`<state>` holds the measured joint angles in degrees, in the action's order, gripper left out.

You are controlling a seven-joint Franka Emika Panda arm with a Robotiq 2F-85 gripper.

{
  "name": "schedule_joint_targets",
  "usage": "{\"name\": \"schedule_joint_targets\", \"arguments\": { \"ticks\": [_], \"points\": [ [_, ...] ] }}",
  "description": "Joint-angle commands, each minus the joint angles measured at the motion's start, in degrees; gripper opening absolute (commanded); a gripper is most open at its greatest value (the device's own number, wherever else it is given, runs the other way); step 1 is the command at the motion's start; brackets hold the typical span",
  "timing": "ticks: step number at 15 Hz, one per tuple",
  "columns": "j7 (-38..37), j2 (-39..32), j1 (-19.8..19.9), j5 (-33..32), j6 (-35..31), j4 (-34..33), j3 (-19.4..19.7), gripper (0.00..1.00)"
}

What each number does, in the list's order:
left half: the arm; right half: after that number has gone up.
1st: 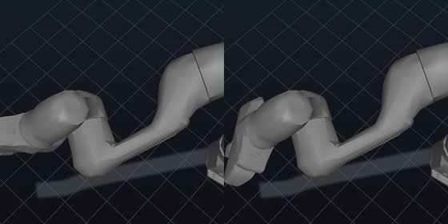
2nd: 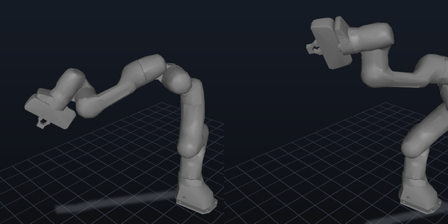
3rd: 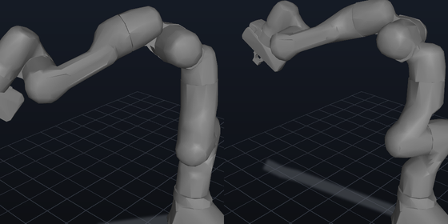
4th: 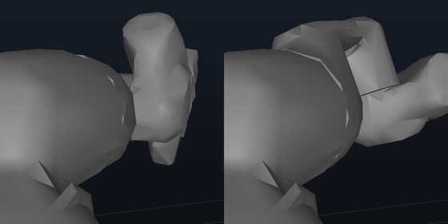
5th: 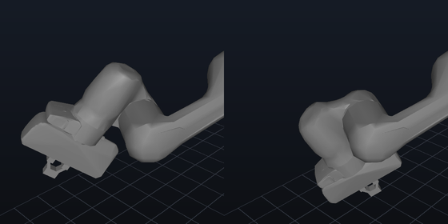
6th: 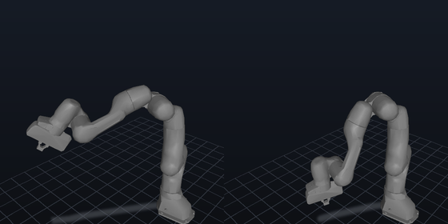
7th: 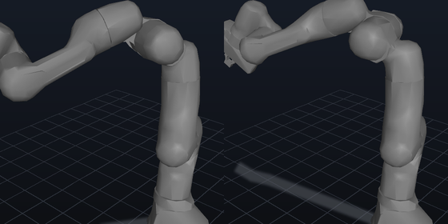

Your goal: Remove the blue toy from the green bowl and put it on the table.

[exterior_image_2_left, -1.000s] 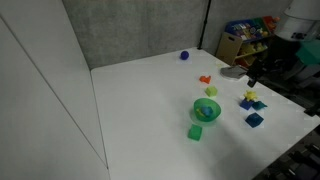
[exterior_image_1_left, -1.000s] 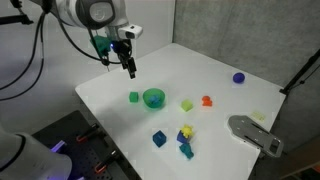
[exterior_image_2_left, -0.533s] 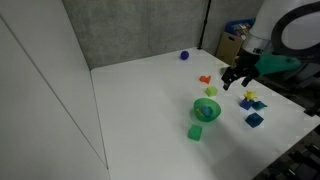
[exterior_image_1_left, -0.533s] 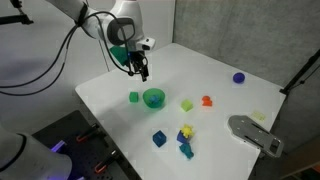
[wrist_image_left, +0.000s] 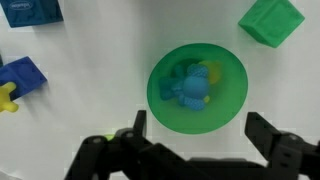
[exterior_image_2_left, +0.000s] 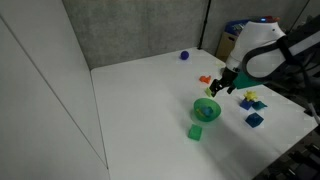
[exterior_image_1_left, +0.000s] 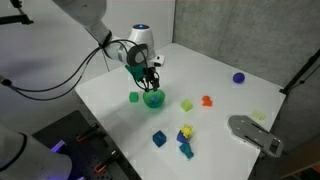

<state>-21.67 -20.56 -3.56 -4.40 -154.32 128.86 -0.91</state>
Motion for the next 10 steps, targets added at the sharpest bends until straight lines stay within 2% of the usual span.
{"name": "schedule_joint_targets", "arguments": {
  "ticks": [1,5,10],
  "points": [
    [1.41,-7.14,-2.01,0.5,-2.73,-4.73,2.15,1.0],
    [3.5,-13.3,-2.27,2.48,-5.56,-7.45,1.61,1.0],
    [3.4,-19.51,-5.05,1.96,-10.71,-9.68,3.69,1.0]
  ]
}}
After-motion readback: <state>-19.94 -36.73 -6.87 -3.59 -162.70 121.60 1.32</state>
